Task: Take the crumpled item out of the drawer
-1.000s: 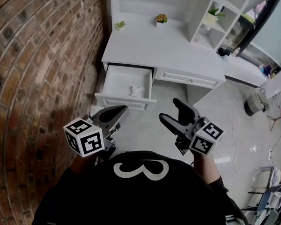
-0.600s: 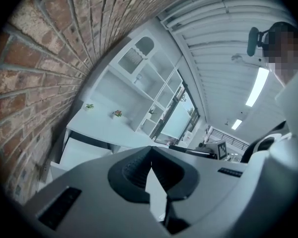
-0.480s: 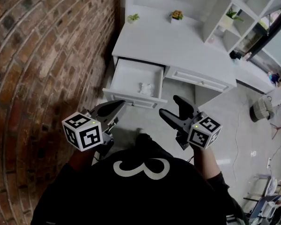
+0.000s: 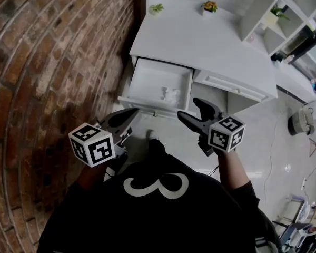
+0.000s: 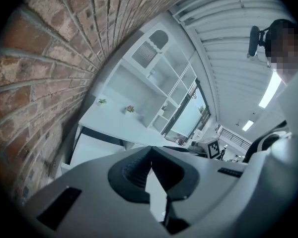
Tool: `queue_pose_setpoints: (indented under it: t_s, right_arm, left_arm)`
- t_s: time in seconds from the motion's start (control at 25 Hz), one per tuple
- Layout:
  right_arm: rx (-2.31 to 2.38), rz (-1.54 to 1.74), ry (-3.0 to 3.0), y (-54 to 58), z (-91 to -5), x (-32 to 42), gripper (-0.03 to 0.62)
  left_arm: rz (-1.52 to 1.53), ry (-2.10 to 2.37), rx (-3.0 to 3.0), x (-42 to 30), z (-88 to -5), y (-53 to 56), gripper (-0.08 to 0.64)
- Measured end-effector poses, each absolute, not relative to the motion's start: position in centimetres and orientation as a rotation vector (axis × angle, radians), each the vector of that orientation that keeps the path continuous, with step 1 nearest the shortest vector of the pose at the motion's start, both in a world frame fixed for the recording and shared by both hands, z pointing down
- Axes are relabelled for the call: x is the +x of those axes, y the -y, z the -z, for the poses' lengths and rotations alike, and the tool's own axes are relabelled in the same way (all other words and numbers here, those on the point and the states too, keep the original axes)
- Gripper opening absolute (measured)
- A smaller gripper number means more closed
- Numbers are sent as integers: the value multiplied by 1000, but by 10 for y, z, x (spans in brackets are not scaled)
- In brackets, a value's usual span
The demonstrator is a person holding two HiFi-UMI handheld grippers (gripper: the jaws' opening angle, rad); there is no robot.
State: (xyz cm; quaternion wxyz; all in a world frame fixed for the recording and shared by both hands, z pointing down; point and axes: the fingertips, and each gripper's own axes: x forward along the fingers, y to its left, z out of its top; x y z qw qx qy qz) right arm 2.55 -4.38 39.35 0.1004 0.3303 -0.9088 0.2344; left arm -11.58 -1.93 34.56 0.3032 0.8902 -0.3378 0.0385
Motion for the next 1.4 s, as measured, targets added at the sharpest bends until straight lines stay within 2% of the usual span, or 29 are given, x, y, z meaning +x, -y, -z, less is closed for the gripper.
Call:
queue_pose_setpoints:
  t_s: [0.76,1.4]
  right_arm:
    - [780,-856,2426,177,-521,-5,337]
    - [720,-969,2093,230,-650,6,321]
  left_arm:
    - [-138,956,2200,-126,-392,148,3]
    - [-138,996,2064,-141,-435,215,3]
